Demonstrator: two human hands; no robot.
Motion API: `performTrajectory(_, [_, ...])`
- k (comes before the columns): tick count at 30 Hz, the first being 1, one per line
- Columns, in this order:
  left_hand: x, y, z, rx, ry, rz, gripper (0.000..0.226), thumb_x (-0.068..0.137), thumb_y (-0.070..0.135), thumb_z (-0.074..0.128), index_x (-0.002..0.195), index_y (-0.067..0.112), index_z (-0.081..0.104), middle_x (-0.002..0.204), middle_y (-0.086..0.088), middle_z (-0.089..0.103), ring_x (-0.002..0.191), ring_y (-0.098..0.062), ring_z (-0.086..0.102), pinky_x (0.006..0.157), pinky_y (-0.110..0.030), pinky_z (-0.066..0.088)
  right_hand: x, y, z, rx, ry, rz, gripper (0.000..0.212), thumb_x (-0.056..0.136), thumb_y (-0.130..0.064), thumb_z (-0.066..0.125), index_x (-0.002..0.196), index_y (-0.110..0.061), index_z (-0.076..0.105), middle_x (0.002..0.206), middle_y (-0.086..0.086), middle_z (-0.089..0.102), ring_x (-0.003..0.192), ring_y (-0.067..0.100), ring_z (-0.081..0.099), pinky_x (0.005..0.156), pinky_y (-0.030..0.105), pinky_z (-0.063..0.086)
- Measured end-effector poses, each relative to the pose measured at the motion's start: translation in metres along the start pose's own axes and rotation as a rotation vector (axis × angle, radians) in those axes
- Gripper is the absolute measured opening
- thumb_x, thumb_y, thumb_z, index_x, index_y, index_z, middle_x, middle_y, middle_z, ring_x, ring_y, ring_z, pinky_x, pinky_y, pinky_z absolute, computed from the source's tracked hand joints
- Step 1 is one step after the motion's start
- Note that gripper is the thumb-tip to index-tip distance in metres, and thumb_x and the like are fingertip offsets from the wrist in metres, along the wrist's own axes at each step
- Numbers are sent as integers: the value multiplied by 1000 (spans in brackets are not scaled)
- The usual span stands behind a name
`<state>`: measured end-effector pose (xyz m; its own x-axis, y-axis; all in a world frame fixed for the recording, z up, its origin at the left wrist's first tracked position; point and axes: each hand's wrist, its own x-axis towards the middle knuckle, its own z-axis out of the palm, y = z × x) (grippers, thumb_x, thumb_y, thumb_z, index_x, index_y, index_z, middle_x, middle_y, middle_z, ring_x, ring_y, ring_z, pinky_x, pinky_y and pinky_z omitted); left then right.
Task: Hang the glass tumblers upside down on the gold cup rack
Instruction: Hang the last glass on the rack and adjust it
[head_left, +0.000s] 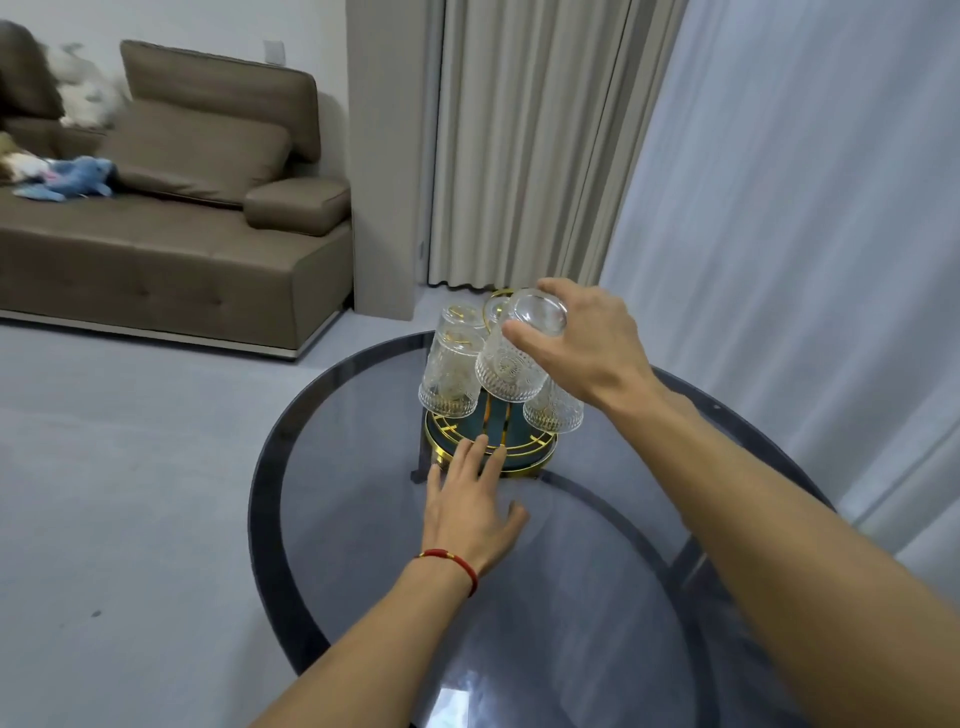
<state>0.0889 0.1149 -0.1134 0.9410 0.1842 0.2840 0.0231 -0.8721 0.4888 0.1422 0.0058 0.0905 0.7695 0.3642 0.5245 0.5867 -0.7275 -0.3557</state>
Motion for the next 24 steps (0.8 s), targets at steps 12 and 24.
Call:
performTrajectory(12, [10,-1,14,85,-47,66,78,91,44,51,158,22,18,168,-2,16,155,-20,1,122,-56,12,14,22,50,-132,-67,25,65,85,-66,58,132,-22,67,115,5,75,115,30,60,96,45,45])
performTrajectory(24, [9,-1,17,147,-25,89,77,88,49,46,156,21,23,165,-4,22,153,-24,8,119,-58,21,9,41,72,-226,-121,-49,65,92,-74,45,139,-32,62,127,0,65,123,25,42,96,47,26])
